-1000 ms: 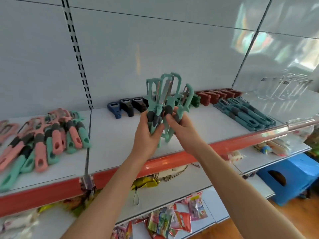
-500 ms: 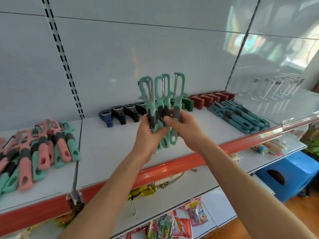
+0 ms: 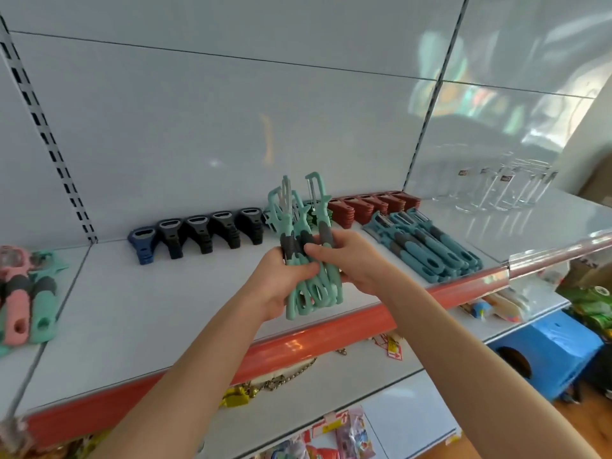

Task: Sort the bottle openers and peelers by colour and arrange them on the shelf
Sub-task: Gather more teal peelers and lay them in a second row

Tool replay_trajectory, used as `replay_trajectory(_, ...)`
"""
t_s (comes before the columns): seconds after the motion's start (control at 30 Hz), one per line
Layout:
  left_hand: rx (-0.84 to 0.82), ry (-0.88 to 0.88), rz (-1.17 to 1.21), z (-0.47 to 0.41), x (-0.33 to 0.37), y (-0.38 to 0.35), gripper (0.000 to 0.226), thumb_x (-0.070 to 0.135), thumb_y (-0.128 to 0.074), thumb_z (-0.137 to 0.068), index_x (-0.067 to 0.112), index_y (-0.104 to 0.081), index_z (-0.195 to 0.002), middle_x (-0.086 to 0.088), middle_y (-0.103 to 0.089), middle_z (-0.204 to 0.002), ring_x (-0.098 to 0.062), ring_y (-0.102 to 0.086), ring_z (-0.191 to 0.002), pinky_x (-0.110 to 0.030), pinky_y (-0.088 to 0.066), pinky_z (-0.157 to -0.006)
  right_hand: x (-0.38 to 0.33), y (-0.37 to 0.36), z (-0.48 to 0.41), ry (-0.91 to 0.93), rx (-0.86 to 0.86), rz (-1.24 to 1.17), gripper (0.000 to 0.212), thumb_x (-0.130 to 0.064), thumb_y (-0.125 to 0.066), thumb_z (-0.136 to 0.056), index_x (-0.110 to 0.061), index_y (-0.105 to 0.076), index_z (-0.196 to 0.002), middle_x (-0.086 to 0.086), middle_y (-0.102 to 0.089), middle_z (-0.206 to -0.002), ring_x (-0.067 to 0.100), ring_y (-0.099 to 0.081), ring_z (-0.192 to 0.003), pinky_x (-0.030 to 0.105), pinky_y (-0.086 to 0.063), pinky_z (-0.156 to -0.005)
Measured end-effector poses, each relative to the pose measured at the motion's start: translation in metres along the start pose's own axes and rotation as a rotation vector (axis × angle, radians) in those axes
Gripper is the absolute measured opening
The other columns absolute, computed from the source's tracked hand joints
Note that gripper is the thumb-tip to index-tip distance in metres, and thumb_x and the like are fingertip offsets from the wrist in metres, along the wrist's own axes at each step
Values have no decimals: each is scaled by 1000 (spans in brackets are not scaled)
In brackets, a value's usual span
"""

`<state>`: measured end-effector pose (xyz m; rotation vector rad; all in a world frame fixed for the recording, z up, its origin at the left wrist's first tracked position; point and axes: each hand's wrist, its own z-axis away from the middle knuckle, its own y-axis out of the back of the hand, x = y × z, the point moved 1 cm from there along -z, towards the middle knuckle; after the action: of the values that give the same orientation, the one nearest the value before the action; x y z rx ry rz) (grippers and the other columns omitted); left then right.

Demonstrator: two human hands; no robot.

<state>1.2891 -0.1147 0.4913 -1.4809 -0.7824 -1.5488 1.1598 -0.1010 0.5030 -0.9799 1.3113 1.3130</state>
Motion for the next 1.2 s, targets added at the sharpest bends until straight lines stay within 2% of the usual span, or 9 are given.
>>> replay_trajectory(0.2,153,44,-46,-20,-11,-47,24,-6,-60,-82,0,-60,-105,-16,-67,-95,-27,-66,-85,-38,-55,-79,16,46,-10,-35,-87,49,25,-15,-60,-89,-5,-60,-112,17,-66,-105,26,-66,-89,38,-57,-76)
replay_trajectory(0.33,287,59,-90,-30,-17,-64,19,-5,-64,-79,-1,-62,-98,-21,-67,-98,-32,-66,-89,-45,-53,-84,21,60,-16,-56,-125,53,24,-13,-60,-88,-6,-60,-111,13,-66,-97,23,-65,-81,36,-57,-73)
replay_trajectory(0.47,361,35,-190,-34,-21,-72,12,-2,-64,-79,9,-60,-79,-12,-66,-83,-25,-65,-79,-35,-54,-75,29,64,-19,-111,-141,31,15,-13,-59,-89,-11,-60,-104,9,-66,-92,22,-65,-81,37,-56,-78)
replay_trajectory(0.6,406,4,-241,-32,-22,-75,9,1,-63,-80,7,-62,-86,-9,-64,-81,-19,-63,-74,-25,-52,-66,35,63,-18,-140,-153,-5,10,-13,-58,-90,-10,-59,-99,5,-64,-82,15,-63,-70,24,-57,-60)
replay_trajectory(0.7,390,16,-281,-34,-23,-75,13,2,-62,-81,13,-58,-75,-5,-61,-74,-13,-59,-66,-19,-49,-58,37,63,-17,-159,-119,1,8,-13,-57,-90,-7,-59,-95,6,-63,-78,14,-62,-66,21,-55,-53)
replay_trajectory(0.9,433,18,-320,-38,-25,-73,19,2,-58,-83,10,-53,-67,-5,-56,-67,-15,-55,-62,-23,-46,-56,33,64,-20,-156,-89,161,15,-17,-59,-89,-2,-60,-92,9,-63,-80,16,-62,-67,25,-55,-61)
replay_trajectory(0.97,477,9,-326,-39,-29,-72,18,3,-57,-84,8,-52,-67,-6,-54,-66,-18,-53,-62,-25,-43,-54,30,64,-18,-149,-95,211,15,-15,-57,-90,0,-59,-90,12,-62,-77,13,-62,-60,21,-53,-50)
replay_trajectory(1.07,534,-22,-361,-39,-33,-71,6,4,-57,-84,-1,-56,-81,-10,-55,-74,-18,-51,-62,-21,-41,-49,29,67,-13,-113,-58,261,17,-9,-53,-91,2,-56,-78,10,-53,-60,0,-48,-30,11,-33,-30)
replay_trajectory(1.2,568,-33,-362,-41,-37,-67,16,6,-57,-84,-7,-57,-94,-17,-58,-89,-23,-55,-73,-26,-42,-56,32,70,-13,-22,33,373,25,-9,-52,-90,15,-60,-91,9,-55,-61,-1,-50,-34,15,-45,-39)
